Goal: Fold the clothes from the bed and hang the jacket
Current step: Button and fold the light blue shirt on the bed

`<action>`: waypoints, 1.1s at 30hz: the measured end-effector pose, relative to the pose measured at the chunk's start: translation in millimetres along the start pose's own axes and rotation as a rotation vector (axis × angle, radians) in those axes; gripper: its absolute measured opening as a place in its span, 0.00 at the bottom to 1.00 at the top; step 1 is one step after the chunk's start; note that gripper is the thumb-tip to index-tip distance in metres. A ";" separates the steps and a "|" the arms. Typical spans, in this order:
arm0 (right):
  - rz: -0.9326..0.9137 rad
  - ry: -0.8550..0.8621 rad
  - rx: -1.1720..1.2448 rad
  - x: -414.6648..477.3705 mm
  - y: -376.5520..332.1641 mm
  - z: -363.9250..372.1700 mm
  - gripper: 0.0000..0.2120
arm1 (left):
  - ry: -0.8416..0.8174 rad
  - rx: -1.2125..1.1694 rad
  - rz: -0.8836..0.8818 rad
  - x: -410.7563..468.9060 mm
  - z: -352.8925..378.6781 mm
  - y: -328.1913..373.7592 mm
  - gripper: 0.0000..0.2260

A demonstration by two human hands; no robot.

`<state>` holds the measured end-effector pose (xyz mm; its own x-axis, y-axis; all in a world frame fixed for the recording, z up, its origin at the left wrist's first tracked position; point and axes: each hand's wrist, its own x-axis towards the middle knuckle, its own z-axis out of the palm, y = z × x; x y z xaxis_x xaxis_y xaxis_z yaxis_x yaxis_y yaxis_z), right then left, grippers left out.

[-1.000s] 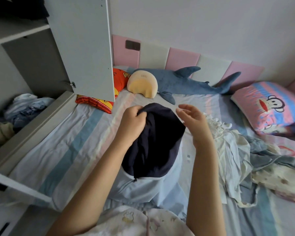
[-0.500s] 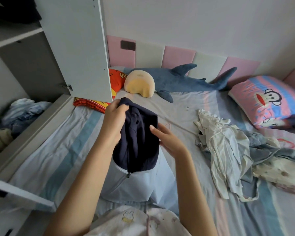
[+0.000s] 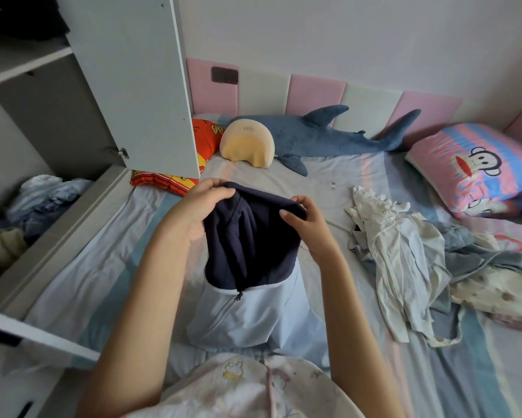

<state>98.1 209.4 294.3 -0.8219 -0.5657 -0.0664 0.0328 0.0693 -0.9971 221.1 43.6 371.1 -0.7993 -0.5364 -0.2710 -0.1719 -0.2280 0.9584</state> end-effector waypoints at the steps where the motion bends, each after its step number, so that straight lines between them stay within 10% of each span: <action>1: -0.009 0.041 -0.110 1.7 5.6 5.8 0.08 | 0.052 -0.009 0.005 5.6 3.3 -2.9 0.08; 5: 0.228 0.026 -0.640 1.7 20.3 25.4 0.17 | 0.196 -0.026 0.126 18.5 12.7 -11.1 0.15; 10: 0.546 -0.109 -0.601 -11.1 12.3 31.3 0.13 | 0.246 0.026 0.271 13.8 12.4 -13.1 0.18; 18: 0.262 0.133 -0.541 -8.9 -11.0 9.9 0.19 | 0.425 0.451 0.363 26.4 -12.8 -23.8 0.14; 24: -0.079 0.304 -0.181 -19.0 -51.8 -7.4 0.29 | 0.259 0.298 0.368 12.2 -17.4 -16.4 0.13; 30: -0.123 0.363 -0.019 -18.1 -85.6 -23.5 0.29 | -0.364 -0.333 0.121 21.4 -14.9 -39.3 0.20; 33: -0.166 0.349 0.078 -23.4 -99.9 -27.6 0.29 | -0.291 0.133 0.090 38.8 -4.7 -87.1 0.15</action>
<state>98.3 238.3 396.6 -0.9632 -0.2498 0.0993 -0.0845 -0.0693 -0.9940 207.8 38.8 276.7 -0.9422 -0.2910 -0.1662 -0.1518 -0.0715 0.9858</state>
